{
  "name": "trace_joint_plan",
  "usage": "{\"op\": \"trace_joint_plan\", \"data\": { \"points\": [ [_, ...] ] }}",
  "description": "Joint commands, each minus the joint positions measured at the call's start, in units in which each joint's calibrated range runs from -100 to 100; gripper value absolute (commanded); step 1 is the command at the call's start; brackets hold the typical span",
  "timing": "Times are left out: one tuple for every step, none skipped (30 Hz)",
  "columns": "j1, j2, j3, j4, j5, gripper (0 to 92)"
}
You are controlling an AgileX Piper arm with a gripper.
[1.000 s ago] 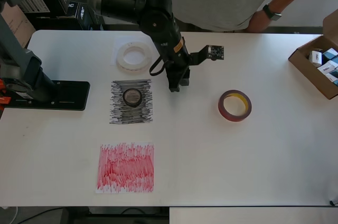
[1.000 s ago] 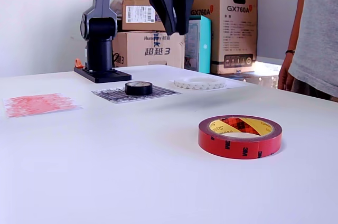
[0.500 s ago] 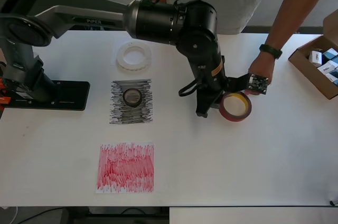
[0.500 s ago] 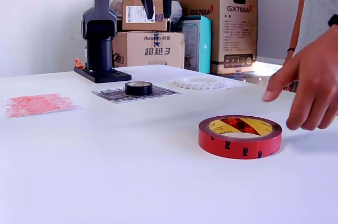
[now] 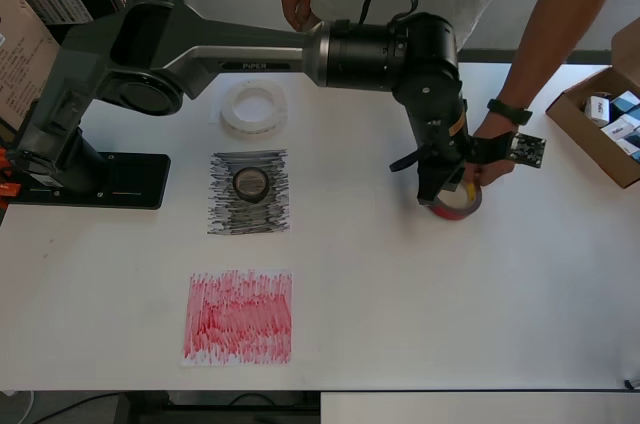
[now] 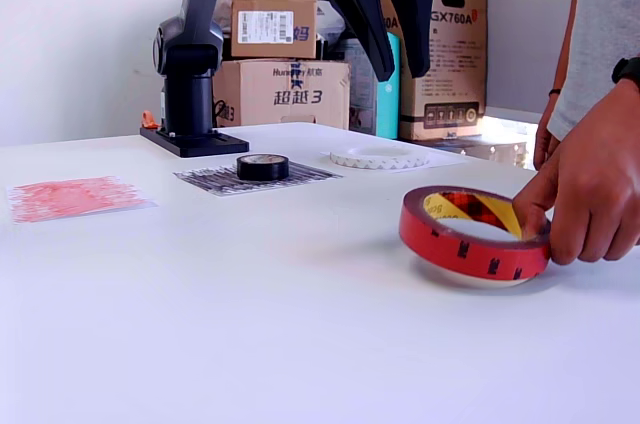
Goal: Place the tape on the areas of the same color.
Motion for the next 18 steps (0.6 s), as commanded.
{"op": "trace_joint_plan", "data": {
  "points": [
    [0.7,2.2,0.6,-0.1,0.7,27.4],
    [0.7,2.6,0.6,-0.1,0.8,27.4],
    [0.7,2.9,0.6,-0.1,0.8,27.4],
    [0.9,3.2,0.6,-0.1,0.8,27.4],
    [1.2,3.4,0.6,-0.1,0.8,27.4],
    [1.4,3.4,0.6,-0.1,0.8,27.4],
    [1.5,3.4,0.6,-0.1,0.8,27.4],
    [1.8,3.4,0.6,-0.1,0.8,27.4],
    [1.8,3.4,0.6,-0.1,0.8,27.4],
    [2.1,3.4,0.6,0.0,0.8,27.4],
    [2.4,3.4,0.6,0.4,0.8,27.4],
    [2.6,3.4,0.6,1.0,0.8,27.4],
    [2.8,3.3,0.6,1.7,0.8,27.4],
    [3.1,3.2,0.6,2.0,0.9,27.4],
    [3.3,3.1,0.6,2.2,0.9,27.4],
    [3.4,3.0,0.6,2.2,0.9,27.4],
    [3.4,2.8,0.6,2.2,0.9,27.4],
    [3.3,2.8,0.6,2.2,0.9,27.4]
  ]
}}
